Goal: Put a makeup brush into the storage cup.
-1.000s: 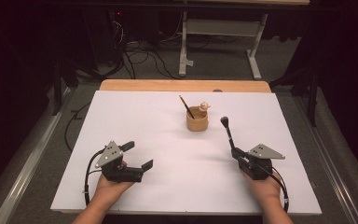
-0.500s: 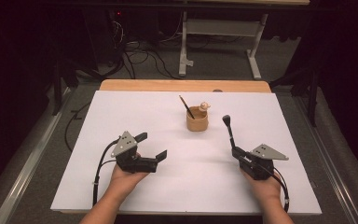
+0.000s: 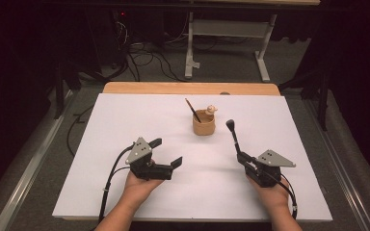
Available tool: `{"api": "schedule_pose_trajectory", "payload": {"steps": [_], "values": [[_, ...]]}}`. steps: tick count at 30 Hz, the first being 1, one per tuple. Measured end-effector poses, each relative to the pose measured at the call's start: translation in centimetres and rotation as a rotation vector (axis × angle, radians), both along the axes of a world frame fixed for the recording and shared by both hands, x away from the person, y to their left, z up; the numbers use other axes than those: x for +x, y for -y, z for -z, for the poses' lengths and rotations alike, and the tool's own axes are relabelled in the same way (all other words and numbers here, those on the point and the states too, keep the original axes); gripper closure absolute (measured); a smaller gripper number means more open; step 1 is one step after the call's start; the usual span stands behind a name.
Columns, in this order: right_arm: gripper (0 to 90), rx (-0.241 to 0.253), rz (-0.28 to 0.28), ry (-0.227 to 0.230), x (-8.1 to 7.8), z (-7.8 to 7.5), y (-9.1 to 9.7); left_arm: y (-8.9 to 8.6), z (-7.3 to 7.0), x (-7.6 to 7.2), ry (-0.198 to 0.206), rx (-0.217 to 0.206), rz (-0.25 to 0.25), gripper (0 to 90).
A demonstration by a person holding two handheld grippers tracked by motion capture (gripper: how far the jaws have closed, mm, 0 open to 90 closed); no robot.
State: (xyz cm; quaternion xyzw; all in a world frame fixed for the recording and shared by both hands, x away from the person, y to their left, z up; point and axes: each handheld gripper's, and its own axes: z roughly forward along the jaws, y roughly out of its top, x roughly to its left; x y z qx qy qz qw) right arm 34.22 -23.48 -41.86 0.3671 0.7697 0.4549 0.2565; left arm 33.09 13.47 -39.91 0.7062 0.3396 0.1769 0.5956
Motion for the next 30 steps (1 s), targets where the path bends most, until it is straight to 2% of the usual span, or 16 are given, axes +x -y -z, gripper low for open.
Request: {"api": "schedule_pose_trajectory", "payload": {"steps": [6, 11, 19, 30], "values": [[81.7, -0.002, -0.023, 0.013, -0.3, -0.1, -1.0, 0.5, 0.4, -0.3, -0.008, 0.021, 0.024, 0.6], [81.6, -0.004, -0.064, 0.034, -0.7, -0.2, -2.2, 0.9, 0.3, -0.5, -0.013, -0.005, 0.043, 0.9], [81.7, -0.011, -0.129, 0.047, -1.8, -0.1, -3.9, 1.3, 0.2, -0.8, -0.012, -0.007, 0.05, 1.0], [81.6, 0.053, -0.199, 0.033, -2.3, 0.4, -5.6, 1.4, 0.1, -0.9, -0.026, -0.03, 0.062, 1.2]]}}
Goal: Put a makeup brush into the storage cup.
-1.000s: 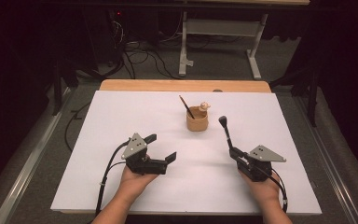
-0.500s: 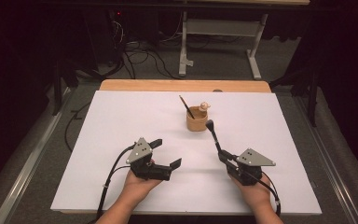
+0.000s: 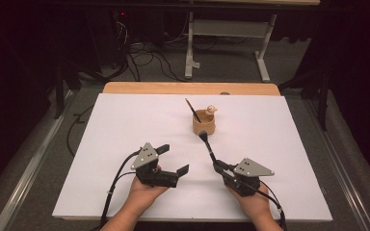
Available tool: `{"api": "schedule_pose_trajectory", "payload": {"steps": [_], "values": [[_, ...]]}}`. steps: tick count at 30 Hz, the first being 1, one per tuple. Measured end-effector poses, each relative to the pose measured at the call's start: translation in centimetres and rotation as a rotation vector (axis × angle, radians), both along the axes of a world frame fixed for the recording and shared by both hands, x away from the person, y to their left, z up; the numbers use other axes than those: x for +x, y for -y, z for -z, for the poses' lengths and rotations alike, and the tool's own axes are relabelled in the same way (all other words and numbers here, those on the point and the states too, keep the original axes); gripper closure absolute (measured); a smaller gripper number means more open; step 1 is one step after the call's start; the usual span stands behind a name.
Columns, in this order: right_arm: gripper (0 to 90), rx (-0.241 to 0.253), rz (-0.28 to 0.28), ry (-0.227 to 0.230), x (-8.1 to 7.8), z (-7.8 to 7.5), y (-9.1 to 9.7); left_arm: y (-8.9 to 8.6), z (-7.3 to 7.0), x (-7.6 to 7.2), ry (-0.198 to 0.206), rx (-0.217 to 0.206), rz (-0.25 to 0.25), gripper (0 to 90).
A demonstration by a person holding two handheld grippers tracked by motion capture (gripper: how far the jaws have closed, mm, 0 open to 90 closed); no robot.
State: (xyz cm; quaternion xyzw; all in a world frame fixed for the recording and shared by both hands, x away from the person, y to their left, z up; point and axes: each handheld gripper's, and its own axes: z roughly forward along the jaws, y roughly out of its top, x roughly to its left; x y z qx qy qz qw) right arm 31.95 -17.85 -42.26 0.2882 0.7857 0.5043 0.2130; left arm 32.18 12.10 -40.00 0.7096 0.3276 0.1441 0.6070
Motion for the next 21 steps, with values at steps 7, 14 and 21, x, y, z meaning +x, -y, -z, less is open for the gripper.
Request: {"api": "schedule_pose_trajectory", "payload": {"steps": [7, 14, 21], "values": [[81.6, -0.007, -0.045, 0.002, -0.5, 0.2, -1.2, 0.0, -0.1, 0.0, -0.008, -0.015, 0.013, 1.6], [81.6, -0.003, -0.085, 0.007, -1.0, 0.1, -2.4, -0.1, -0.2, -0.1, -0.013, -0.037, 0.024, 2.6], [81.6, 0.004, -0.119, 0.015, -1.5, 0.0, -3.3, 0.0, -0.2, -0.1, -0.016, -0.054, 0.038, 4.3]]}}
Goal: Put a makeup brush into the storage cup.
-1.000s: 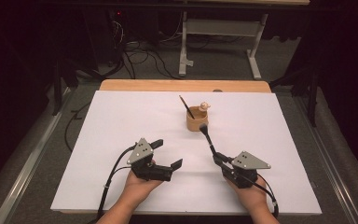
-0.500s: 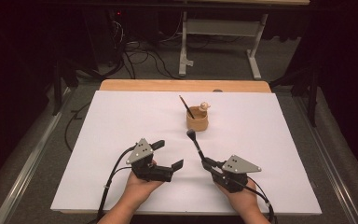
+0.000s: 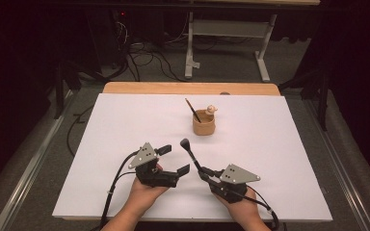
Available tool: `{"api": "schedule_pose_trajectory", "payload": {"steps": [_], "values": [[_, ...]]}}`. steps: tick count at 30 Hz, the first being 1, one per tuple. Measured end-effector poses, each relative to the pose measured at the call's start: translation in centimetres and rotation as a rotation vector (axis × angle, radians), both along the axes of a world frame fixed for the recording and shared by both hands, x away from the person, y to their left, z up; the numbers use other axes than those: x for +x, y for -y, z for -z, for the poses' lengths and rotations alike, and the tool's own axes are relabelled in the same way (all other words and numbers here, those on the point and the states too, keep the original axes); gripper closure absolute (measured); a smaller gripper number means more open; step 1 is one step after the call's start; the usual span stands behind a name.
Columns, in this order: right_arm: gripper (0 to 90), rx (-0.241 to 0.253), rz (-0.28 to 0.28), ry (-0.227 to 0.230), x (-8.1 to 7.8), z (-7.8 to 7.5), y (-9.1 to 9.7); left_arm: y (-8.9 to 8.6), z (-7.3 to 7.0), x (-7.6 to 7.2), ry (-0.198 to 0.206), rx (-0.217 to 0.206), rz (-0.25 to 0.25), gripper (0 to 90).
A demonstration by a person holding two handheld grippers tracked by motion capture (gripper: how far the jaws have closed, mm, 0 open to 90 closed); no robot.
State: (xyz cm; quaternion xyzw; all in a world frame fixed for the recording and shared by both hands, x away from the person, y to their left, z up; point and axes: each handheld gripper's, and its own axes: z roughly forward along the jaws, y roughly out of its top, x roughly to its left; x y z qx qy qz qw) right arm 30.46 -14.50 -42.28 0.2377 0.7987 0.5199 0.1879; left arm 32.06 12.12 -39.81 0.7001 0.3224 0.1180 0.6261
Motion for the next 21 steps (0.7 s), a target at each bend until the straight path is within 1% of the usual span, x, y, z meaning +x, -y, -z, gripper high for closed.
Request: {"api": "schedule_pose_trajectory", "payload": {"steps": [2, 4, 8, 10, 13, 15, 18, 21], "values": [[81.6, -0.004, -0.008, -0.002, -0.1, 0.0, -0.2, 0.0, 0.0, 0.0, -0.005, -0.008, 0.007, 5.1], [81.6, -0.004, -0.014, -0.003, -0.3, 0.0, -0.5, 0.1, 0.0, -0.1, 0.002, -0.003, 0.003, 5.8], [81.6, -0.003, -0.035, -0.002, -0.4, 0.0, -0.9, 0.0, 0.1, -0.1, -0.003, -0.016, 0.013, 8.2], [81.6, -0.005, -0.039, -0.001, -0.5, 0.0, -1.0, 0.0, 0.1, -0.1, -0.005, -0.029, 0.014, 10.7], [81.6, -0.005, -0.044, 0.003, -0.5, 0.0, -1.2, -0.1, 0.2, -0.1, -0.013, -0.037, 0.009, 14.7], [81.6, -0.006, -0.047, 0.002, -0.6, 0.0, -1.3, -0.1, 0.2, -0.1, -0.018, -0.045, 0.015, 17.0], [81.6, -0.008, -0.051, 0.009, -0.6, 0.0, -1.4, -0.3, 0.2, -0.2, -0.017, -0.051, 0.023, 23.6], [81.6, -0.004, -0.051, 0.008, -0.6, 0.0, -1.4, -0.4, 0.2, -0.3, -0.018, -0.058, 0.026, 33.7]]}}
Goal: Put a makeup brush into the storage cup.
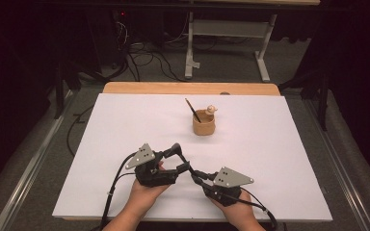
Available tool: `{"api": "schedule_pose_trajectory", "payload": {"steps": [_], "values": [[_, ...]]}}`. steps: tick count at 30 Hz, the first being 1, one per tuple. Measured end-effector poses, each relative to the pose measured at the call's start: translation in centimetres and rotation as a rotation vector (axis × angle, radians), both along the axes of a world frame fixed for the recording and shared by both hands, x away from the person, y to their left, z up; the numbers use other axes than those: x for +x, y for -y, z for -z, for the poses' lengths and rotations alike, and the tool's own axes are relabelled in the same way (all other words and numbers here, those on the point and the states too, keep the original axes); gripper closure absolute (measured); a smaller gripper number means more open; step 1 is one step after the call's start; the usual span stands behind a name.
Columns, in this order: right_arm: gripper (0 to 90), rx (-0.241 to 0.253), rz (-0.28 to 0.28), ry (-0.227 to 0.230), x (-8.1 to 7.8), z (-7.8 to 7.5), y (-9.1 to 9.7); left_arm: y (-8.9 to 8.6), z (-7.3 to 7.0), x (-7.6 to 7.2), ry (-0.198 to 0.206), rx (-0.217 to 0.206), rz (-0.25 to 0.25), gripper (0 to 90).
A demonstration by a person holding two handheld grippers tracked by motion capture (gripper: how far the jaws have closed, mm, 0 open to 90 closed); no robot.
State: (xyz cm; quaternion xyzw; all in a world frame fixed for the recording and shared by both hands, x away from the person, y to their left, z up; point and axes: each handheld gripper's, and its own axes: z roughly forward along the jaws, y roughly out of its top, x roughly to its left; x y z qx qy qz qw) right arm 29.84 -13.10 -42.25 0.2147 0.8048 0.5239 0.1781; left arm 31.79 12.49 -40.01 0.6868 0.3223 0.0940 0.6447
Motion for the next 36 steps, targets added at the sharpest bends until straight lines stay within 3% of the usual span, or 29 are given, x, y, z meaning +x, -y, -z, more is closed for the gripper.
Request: {"api": "schedule_pose_trajectory", "payload": {"steps": [10, 18, 27, 36], "values": [[81.6, -0.016, 0.0, -0.003, -0.01, 0.08, -0.07, -0.28, 0.03, -0.04, 0.002, -0.038, 0.056, 62.1], [81.6, -0.027, 0.0, -0.003, -0.08, 0.18, -0.17, -0.23, 0.1, -0.09, 0.003, -0.042, 0.071, 72.0], [81.6, -0.03, -0.006, 0.009, -0.06, 0.27, -0.23, -0.27, 0.14, 0.07, -0.013, -0.076, 0.108, 76.0], [80.5, -0.027, -0.007, 0.011, -0.06, 0.16, -0.22, -0.21, 0.18, -0.05, -0.005, -0.092, 0.114, 76.6]]}}
